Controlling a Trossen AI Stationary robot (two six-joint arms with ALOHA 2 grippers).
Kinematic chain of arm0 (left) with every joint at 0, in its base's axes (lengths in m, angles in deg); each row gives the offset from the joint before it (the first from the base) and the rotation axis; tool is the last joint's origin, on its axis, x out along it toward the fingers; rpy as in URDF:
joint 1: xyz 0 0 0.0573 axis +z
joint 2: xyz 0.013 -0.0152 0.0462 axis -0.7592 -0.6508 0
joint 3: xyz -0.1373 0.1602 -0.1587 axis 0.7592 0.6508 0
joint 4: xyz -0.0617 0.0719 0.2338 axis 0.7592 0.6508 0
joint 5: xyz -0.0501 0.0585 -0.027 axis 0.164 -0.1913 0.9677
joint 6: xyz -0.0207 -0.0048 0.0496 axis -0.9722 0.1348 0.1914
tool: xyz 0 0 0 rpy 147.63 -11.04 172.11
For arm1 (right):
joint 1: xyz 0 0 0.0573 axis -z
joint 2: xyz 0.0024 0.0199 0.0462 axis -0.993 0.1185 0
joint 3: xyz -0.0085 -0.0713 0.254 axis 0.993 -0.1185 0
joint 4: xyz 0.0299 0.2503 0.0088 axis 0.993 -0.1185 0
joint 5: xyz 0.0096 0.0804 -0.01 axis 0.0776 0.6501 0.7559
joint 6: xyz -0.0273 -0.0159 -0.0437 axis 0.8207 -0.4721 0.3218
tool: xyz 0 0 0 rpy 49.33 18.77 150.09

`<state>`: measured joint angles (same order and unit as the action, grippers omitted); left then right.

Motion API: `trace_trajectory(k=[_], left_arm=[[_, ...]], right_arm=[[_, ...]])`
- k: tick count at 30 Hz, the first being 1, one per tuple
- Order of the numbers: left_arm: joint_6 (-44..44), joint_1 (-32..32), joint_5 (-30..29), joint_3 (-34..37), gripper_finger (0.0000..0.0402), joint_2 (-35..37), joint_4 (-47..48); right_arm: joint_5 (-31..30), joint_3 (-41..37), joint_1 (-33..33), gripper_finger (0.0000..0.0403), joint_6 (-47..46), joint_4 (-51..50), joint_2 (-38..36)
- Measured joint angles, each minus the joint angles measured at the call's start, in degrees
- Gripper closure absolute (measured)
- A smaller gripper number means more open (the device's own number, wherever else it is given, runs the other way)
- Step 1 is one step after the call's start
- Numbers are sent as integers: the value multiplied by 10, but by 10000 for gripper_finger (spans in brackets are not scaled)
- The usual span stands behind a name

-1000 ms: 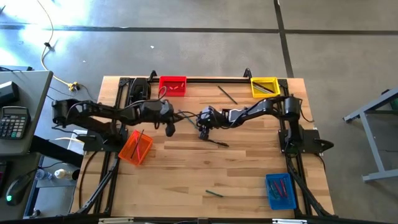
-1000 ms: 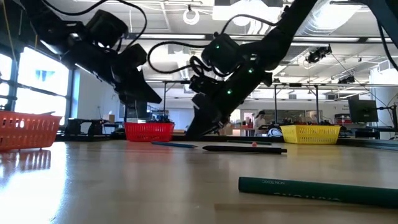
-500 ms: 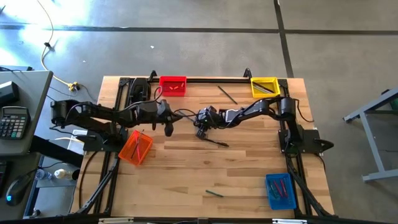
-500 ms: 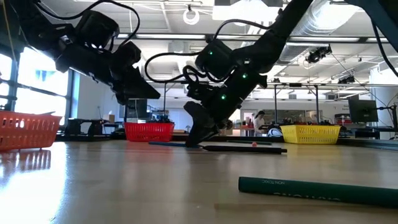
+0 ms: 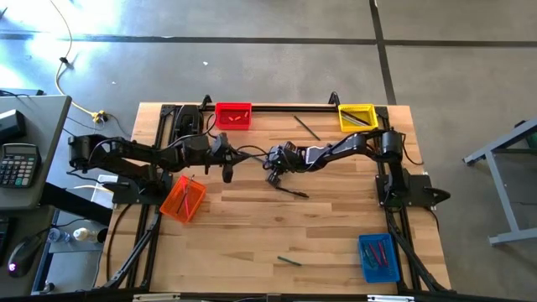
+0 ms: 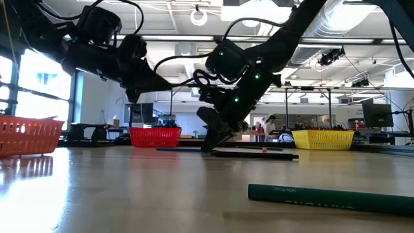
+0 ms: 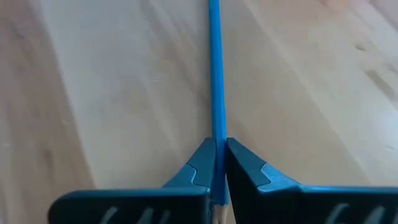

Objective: Sort crayons/erasers/pens/pencils in bins
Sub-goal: Put the blue pencil into the orange basket

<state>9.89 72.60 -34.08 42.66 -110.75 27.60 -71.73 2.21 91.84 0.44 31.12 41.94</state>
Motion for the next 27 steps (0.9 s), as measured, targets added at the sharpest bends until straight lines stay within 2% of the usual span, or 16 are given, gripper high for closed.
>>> trace_trajectory(k=[7,14,17,21,27], left_arm=[[1,4,18,15,401,0,-40],[-50,20,19,110,401,0,-212],[-72,20,19,136,397,0,-247],[-76,20,18,143,370,0,-247],[-76,20,18,143,306,0,-275]], right_arm=[[-39,0,-4,399,-52,0,-2],[-87,0,-27,400,-85,41,-3],[-109,0,-38,400,-87,80,-3],[-128,0,-48,400,-87,133,-3],[-177,0,-68,400,-69,217,-4]])
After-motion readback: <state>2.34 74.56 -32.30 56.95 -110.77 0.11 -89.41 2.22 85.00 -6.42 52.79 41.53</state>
